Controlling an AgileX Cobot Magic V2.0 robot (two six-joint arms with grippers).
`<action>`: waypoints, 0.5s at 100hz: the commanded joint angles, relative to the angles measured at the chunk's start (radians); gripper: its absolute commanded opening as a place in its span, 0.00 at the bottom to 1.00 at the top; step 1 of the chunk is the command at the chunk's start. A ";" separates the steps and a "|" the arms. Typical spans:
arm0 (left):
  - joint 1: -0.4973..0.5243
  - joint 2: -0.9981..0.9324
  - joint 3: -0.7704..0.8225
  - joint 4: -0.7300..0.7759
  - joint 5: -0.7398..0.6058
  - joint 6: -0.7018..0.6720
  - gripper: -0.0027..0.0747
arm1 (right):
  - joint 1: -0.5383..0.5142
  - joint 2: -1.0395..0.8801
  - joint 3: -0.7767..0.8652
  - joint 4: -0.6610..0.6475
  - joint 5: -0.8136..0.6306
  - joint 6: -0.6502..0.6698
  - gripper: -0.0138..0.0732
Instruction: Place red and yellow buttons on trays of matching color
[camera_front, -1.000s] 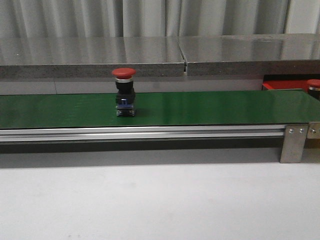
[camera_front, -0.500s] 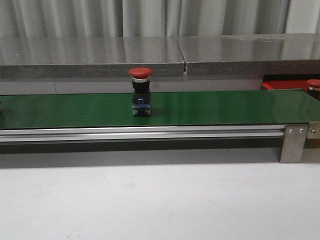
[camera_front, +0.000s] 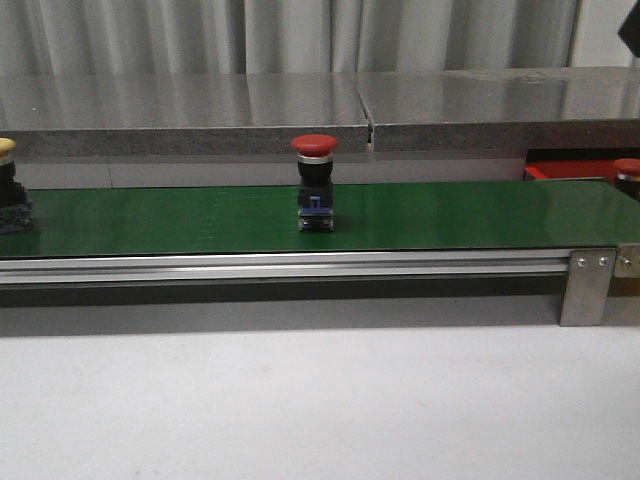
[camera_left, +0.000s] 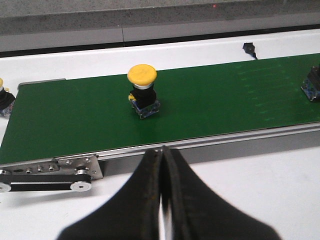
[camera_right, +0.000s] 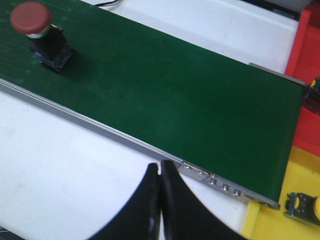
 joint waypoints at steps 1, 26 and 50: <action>-0.010 0.003 -0.028 -0.022 -0.062 -0.002 0.01 | 0.023 0.034 -0.076 -0.006 -0.025 -0.007 0.24; -0.010 0.003 -0.028 -0.022 -0.062 -0.002 0.01 | 0.084 0.165 -0.220 -0.006 0.062 -0.007 0.73; -0.010 0.003 -0.028 -0.022 -0.062 -0.002 0.01 | 0.126 0.306 -0.369 0.013 0.187 -0.007 0.83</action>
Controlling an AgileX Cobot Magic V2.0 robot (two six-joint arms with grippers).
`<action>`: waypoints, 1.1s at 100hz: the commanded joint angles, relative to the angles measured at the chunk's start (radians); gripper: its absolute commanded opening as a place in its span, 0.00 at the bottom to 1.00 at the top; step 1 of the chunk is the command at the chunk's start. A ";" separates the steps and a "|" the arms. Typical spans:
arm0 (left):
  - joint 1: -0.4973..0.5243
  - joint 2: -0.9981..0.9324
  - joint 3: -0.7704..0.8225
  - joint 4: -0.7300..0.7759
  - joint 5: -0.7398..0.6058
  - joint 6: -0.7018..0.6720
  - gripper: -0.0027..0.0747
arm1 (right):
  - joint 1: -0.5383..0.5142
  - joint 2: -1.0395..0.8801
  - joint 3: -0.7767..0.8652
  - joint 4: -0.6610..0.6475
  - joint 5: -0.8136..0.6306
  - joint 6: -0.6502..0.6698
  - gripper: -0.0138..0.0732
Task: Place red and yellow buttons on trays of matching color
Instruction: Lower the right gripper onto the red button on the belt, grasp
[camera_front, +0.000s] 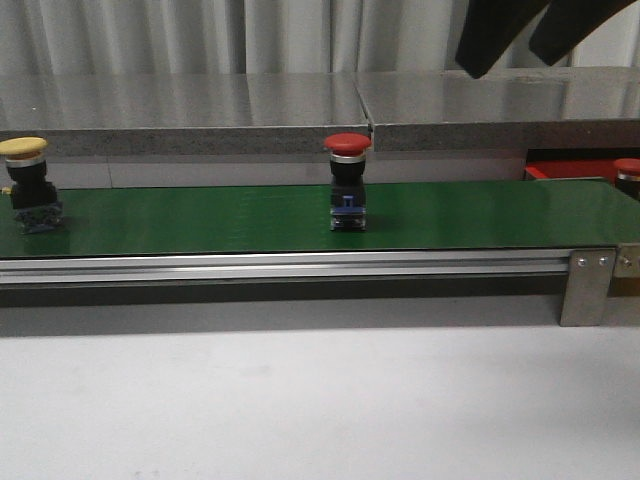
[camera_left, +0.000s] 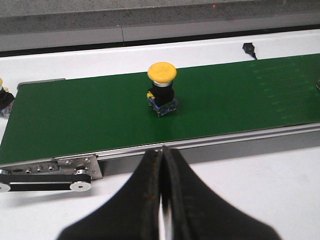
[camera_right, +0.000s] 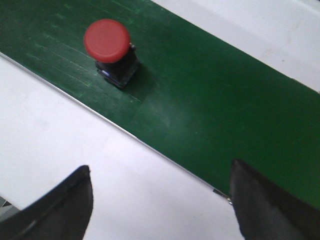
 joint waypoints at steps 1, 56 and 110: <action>-0.010 0.003 -0.028 -0.020 -0.062 -0.002 0.01 | 0.010 0.017 -0.085 0.016 0.010 -0.007 0.83; -0.010 0.004 -0.028 -0.020 -0.062 -0.002 0.01 | 0.015 0.306 -0.352 0.033 0.183 -0.039 0.83; -0.010 0.004 -0.028 -0.020 -0.062 -0.002 0.01 | -0.007 0.420 -0.396 0.021 0.072 -0.032 0.38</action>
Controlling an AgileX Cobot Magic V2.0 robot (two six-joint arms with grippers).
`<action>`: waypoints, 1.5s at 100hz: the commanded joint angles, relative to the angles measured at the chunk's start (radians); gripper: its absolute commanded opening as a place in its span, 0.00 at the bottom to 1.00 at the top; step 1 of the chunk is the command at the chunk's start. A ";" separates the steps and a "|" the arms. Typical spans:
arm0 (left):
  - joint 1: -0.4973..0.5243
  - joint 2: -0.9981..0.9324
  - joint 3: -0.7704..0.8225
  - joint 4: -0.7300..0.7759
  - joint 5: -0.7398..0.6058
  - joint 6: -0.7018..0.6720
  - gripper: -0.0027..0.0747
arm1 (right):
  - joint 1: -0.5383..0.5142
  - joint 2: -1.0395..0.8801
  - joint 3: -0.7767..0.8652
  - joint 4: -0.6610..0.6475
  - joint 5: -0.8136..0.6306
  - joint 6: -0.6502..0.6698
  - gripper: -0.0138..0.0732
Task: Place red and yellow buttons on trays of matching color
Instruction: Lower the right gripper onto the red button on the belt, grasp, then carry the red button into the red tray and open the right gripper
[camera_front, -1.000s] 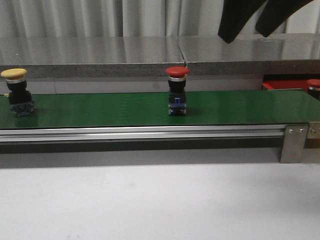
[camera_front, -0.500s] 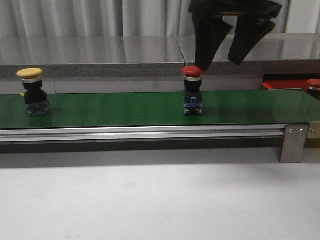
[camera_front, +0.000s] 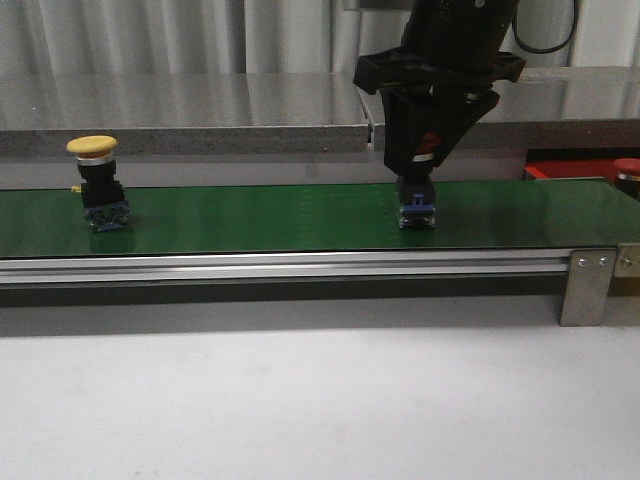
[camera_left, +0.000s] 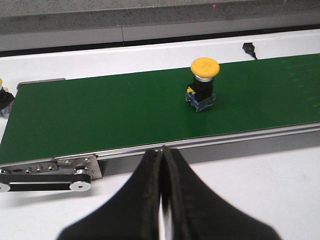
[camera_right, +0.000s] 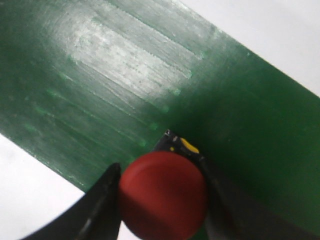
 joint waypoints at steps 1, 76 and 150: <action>-0.010 0.004 -0.028 -0.020 -0.062 -0.002 0.01 | -0.014 -0.049 -0.034 0.001 -0.048 -0.005 0.37; -0.010 0.004 -0.028 -0.020 -0.062 -0.002 0.01 | -0.273 -0.172 -0.030 -0.008 -0.005 0.112 0.29; -0.010 0.004 -0.028 -0.020 -0.062 -0.002 0.01 | -0.593 -0.157 -0.030 -0.008 -0.050 0.173 0.29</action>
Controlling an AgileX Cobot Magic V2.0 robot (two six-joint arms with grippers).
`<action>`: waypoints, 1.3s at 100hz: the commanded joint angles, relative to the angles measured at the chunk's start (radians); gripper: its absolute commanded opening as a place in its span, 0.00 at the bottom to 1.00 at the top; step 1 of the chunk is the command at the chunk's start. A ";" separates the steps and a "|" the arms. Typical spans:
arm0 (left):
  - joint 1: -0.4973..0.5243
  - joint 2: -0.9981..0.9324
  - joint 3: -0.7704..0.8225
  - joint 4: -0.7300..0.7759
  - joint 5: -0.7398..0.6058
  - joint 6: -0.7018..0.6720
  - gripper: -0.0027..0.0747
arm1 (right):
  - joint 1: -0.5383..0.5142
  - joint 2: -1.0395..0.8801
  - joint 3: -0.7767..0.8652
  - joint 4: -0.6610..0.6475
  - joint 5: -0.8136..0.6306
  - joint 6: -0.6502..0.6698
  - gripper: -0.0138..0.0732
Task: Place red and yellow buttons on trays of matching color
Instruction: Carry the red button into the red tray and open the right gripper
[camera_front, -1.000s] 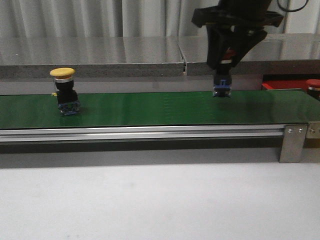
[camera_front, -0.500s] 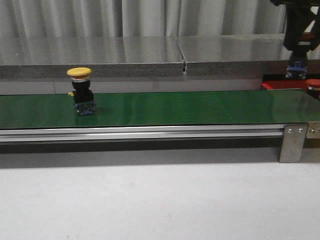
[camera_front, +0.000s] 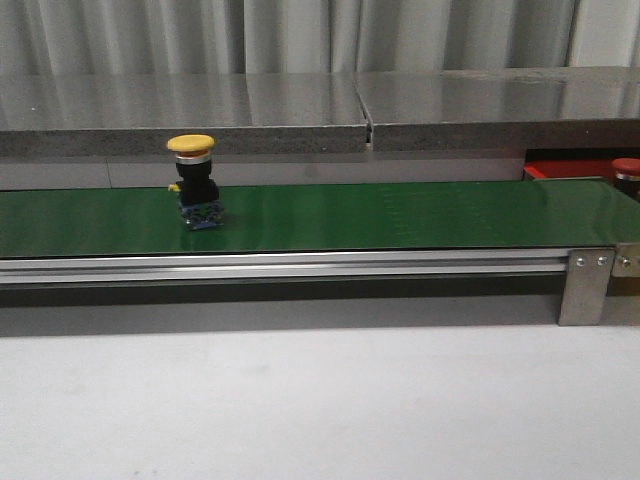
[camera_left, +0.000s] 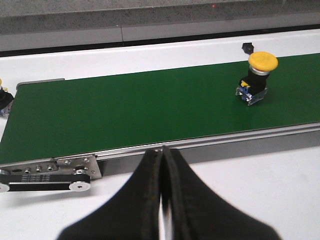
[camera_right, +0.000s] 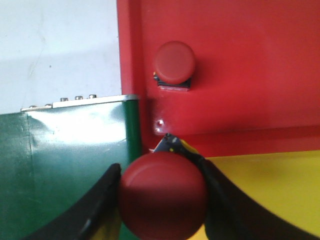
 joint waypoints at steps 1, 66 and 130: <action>-0.010 0.004 -0.028 -0.020 -0.062 -0.002 0.01 | -0.022 -0.045 -0.030 0.002 -0.050 0.013 0.29; -0.010 0.004 -0.028 -0.020 -0.062 -0.002 0.01 | -0.030 0.110 -0.030 0.027 -0.129 0.013 0.29; -0.010 0.004 -0.028 -0.020 -0.062 -0.002 0.01 | -0.030 0.210 -0.030 0.113 -0.199 0.013 0.31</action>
